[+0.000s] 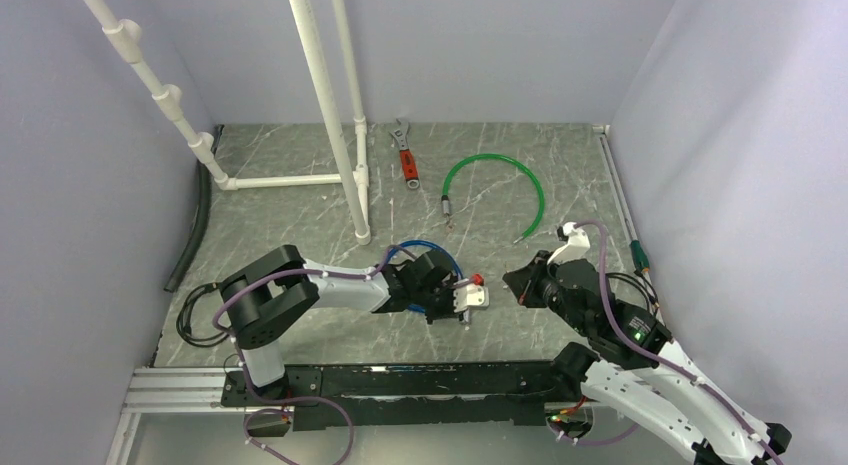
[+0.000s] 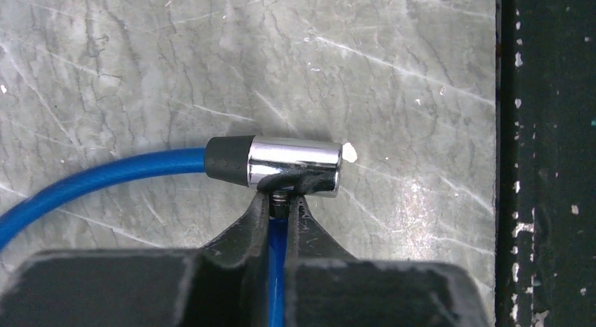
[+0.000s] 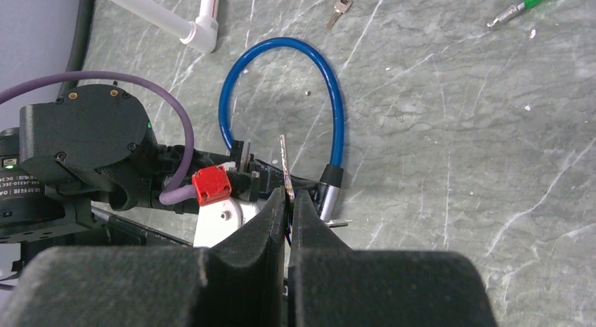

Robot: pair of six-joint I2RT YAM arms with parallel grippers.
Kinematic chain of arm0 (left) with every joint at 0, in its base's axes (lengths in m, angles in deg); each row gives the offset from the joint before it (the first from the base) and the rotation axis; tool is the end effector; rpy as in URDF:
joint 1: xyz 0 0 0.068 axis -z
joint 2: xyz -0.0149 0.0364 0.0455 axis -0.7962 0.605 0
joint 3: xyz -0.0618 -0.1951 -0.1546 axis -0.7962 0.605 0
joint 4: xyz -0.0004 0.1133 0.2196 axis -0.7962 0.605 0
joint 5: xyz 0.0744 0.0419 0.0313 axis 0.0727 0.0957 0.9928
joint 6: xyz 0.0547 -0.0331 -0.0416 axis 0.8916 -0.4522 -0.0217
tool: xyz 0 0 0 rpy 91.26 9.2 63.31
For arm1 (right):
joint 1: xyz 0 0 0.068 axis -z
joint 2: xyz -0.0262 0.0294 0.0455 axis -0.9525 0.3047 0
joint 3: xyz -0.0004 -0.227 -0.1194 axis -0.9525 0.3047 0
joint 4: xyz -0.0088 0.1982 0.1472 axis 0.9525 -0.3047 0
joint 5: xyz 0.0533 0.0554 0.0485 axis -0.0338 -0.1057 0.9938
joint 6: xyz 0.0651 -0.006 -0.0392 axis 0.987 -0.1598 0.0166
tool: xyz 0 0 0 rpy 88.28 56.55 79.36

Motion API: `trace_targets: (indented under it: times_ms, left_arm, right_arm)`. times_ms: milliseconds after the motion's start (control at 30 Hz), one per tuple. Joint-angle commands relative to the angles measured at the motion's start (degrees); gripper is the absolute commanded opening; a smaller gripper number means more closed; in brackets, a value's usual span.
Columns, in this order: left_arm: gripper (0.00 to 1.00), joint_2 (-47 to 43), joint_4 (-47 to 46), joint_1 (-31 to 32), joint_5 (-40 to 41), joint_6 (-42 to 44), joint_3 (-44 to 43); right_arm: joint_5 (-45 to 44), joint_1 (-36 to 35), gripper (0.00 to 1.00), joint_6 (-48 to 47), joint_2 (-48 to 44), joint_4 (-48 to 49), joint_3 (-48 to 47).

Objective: Unlock with the key

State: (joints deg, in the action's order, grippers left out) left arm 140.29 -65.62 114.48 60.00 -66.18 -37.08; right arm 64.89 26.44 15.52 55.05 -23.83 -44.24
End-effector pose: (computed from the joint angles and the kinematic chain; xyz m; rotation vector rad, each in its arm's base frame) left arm 0.1511 -0.3263 0.1232 1.7277 1.6860 -0.7381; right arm 0.1025 0.0793 0.2678 0.1243 2.1048 0.6573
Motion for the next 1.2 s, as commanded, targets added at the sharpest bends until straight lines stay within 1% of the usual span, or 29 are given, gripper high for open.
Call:
trace_targets:
  times_ms: [0,100,267,500,600,733,800,900,1033,1167]
  left_arm:
    - [0.0,2.19,1.82,0.38,1.72,0.5,-1.05]
    - [0.0,1.36,1.54,0.51,2.71,-2.12,-1.17]
    - [0.0,-3.25,-3.05,0.47,9.93,-11.01,1.8]
    - [0.0,-10.92,-11.23,0.29,15.39,-24.36,8.95]
    - [0.0,-15.06,-13.38,0.04,17.87,-28.07,11.94]
    - [0.0,-20.62,-17.04,-0.1,19.26,-31.35,16.21]
    - [0.0,-23.09,-18.23,-0.1,19.42,-32.02,18.54]
    - [0.0,-26.88,-19.74,-0.19,23.07,-32.96,21.84]
    - [0.0,-31.98,-22.78,-0.36,27.65,-35.35,27.55]
    - [0.0,-37.58,-26.21,-0.45,28.09,-37.21,33.07]
  right_arm:
    - [-1.46,0.12,0.0,-0.15,-1.14,-0.9,-1.82]
    - [-1.51,0.08,0.0,0.01,-1.54,-1.72,-2.26]
    - [-0.72,0.12,0.0,0.99,-2.89,-1.35,-0.9]
    - [5.19,0.12,0.0,3.2,-0.07,4.61,2.45]
    - [7.8,0.06,0.0,3.93,-0.3,7.63,3.79]
    - [14.15,0.11,0.0,5.37,1.16,14.19,6.88]
    - [19.22,0.07,0.0,6.67,3.21,17.93,8.72]
    - [24.53,0.04,0.0,10.04,5.37,25.3,12.34]
    - [30.0,0.11,0.0,15.15,8.53,35.59,17.13]
    - [34.21,0.0,0.0,17.85,14.28,43.25,19.06]
